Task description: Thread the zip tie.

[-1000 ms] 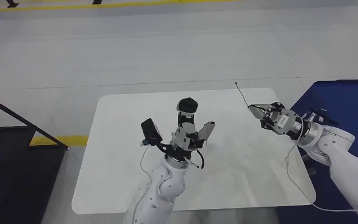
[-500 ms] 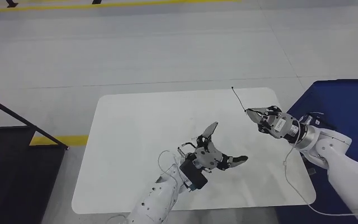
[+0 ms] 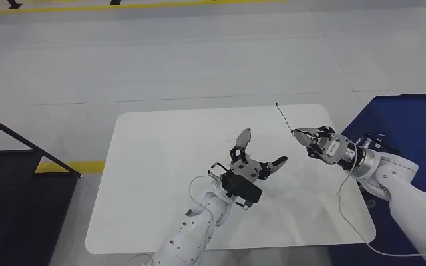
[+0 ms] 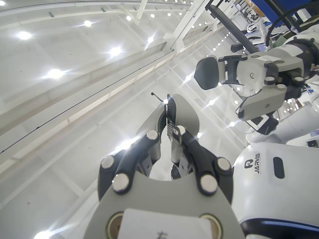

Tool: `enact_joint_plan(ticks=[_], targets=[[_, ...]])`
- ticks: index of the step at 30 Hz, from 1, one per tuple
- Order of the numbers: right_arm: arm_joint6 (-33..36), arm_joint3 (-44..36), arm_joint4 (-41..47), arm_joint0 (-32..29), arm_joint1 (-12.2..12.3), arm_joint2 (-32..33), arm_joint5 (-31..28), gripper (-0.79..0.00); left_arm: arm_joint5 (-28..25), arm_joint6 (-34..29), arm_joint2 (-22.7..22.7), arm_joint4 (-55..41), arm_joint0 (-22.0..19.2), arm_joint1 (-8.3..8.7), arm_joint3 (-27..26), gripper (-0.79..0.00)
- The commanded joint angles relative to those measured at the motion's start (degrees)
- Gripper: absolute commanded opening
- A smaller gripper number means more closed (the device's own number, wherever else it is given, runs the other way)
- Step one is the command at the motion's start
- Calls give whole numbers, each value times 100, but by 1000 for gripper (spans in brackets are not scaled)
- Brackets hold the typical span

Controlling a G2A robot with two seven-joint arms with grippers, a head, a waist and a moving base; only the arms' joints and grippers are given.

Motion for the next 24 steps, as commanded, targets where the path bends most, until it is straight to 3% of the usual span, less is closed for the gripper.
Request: enact_joint_plan(ticks=[1, 4, 10, 11, 16, 20, 24], targets=[[0, 0, 0, 0, 0, 0, 0, -785, 6, -1, 0, 6, 0, 0, 0, 0], [0, 0, 0, 0, 0, 0, 0, -785, -88, -55, 63, -164, 58, -13, -167, 0], [0, 0, 0, 0, 0, 0, 0, -785, 435, -444, 361, -21, -126, -121, -131, -12], [0, 0, 0, 0, 0, 0, 0, -785, 488, -452, 391, -23, -172, -137, -81, -160], [0, 0, 0, 0, 0, 0, 0, -785, 795, -570, 524, -1, -306, -210, 111, -437], [0, 0, 0, 0, 0, 0, 0, -785, 974, -579, 615, -15, -381, -262, 208, -539], [0, 0, 0, 0, 0, 0, 0, -785, 965, -652, 684, -48, -448, -302, 353, -529]])
